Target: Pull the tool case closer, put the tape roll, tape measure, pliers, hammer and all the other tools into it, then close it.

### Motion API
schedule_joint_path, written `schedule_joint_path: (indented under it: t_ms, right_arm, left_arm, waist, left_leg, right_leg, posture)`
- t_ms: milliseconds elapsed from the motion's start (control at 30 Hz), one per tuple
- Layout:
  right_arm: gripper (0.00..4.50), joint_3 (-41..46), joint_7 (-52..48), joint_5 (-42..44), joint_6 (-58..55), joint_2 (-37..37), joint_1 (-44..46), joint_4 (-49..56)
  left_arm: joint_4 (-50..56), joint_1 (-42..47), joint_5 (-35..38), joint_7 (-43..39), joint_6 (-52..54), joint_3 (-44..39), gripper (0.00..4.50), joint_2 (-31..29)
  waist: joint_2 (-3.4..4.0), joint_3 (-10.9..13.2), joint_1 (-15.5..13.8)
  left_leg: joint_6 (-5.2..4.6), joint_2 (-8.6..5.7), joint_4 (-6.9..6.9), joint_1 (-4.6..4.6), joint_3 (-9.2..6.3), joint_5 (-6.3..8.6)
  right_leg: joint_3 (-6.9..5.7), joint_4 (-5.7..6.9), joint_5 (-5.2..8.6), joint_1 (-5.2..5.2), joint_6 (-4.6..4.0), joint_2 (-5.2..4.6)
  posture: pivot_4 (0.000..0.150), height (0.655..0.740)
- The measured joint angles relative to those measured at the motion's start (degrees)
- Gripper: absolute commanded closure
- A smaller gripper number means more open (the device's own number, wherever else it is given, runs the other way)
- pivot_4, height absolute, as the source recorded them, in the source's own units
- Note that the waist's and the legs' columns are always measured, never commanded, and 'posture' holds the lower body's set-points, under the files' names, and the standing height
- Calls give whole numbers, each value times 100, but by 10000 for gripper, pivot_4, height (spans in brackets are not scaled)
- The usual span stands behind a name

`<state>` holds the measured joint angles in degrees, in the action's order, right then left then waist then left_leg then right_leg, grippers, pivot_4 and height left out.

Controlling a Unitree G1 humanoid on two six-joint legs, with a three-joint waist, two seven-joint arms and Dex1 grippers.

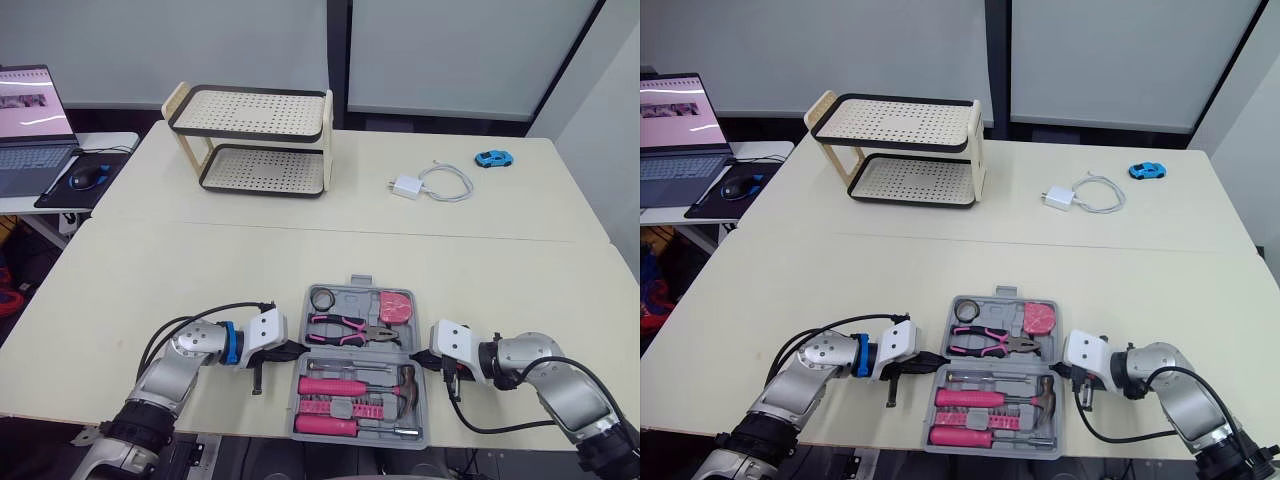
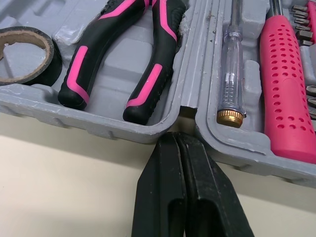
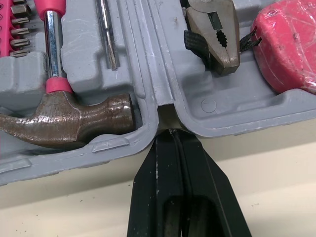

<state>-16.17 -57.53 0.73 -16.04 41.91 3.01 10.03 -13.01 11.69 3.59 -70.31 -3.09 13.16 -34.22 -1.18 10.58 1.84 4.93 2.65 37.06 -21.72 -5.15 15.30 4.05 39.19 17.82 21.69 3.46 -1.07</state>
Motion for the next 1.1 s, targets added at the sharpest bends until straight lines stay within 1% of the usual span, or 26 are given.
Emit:
schedule_joint_path:
  t_ms: [267, 333, 433, 533, 633, 733, 800, 900, 1100]
  right_arm:
    - [45000, 13, 27, 4, -56, 15, -20, 55]
    - [45000, 104, 32, 38, -86, 105, -108, 184]
    - [45000, 463, 109, 87, -109, 329, -420, 393]
    - [45000, 941, 363, 150, -119, 360, -897, 773]
    - [45000, 1258, 530, 357, -346, 299, -1240, 1262]
    - [45000, 1499, 697, 596, -724, 219, -1511, 1731]
    - [45000, 1563, 904, 715, -977, 55, -1569, 1946]
    - [45000, 1546, 1167, 744, -1350, -93, -1579, 2185]
    - [45000, 1464, 1318, 735, -1694, -84, -1497, 2282]
  left_arm:
    - [7, -13, 52, 14, -14, -11, 44677, -47]
    - [86, -61, 149, 12, 4, -139, 44677, -184]
    - [319, -218, 447, -48, 142, -591, 44677, -644]
    - [1193, -834, 942, -305, 432, -994, 44677, -1183]
    - [2217, -1476, 1320, -463, 748, -1012, 44677, -1382]
    - [3156, -1756, 1482, -378, 1047, -795, 44677, -1341]
    - [3368, -1615, 1392, -190, 1156, -489, 44677, -1076]
    - [3318, -1324, 1061, -24, 1104, 94, 44677, -739]
    - [2633, -867, 246, -27, 684, 957, 44677, -530]
  waist:
    - [0, 0, 2]
    - [0, 0, 2]
    - [0, 0, 1]
    - [3, -1, 8]
    - [8, -3, -4]
    - [10, -4, -28]
    - [16, -8, -33]
    - [16, -8, -21]
    - [16, -8, 6]
  left_leg:
    - [0, 0, 0, 0, -1, 0]
    - [0, 1, -1, -1, -4, 0]
    - [0, 2, -2, -2, -4, 0]
    - [0, 4, -3, -5, 2, 0]
    - [0, 2, -1, -1, 4, 0]
    - [0, 2, -3, 20, 1, 0]
    - [0, 1, -3, 26, 2, 0]
    - [0, 1, -4, 26, 3, 1]
    - [-1, 1, -9, 24, 4, 1]
  right_leg:
    - [0, 0, 0, 1, 0, 0]
    - [-2, 1, 0, 2, 0, 1]
    - [-3, 0, 0, 1, 0, 0]
    - [3, -1, 1, 2, 0, -2]
    - [3, -2, 1, -4, 0, -4]
    - [1, -14, 4, -31, 0, -2]
    - [4, -17, 3, -39, 1, -2]
    - [5, -18, 3, -35, 0, 0]
    - [6, -20, 5, -28, -2, 3]
  posture:
    - [1500, 7350]
    - [1500, 7350]
    - [1500, 7350]
    - [1500, 7350]
    - [1500, 7350]
    - [1500, 7350]
    - [1500, 7350]
    - [1500, 7350]
    - [1500, 7350]
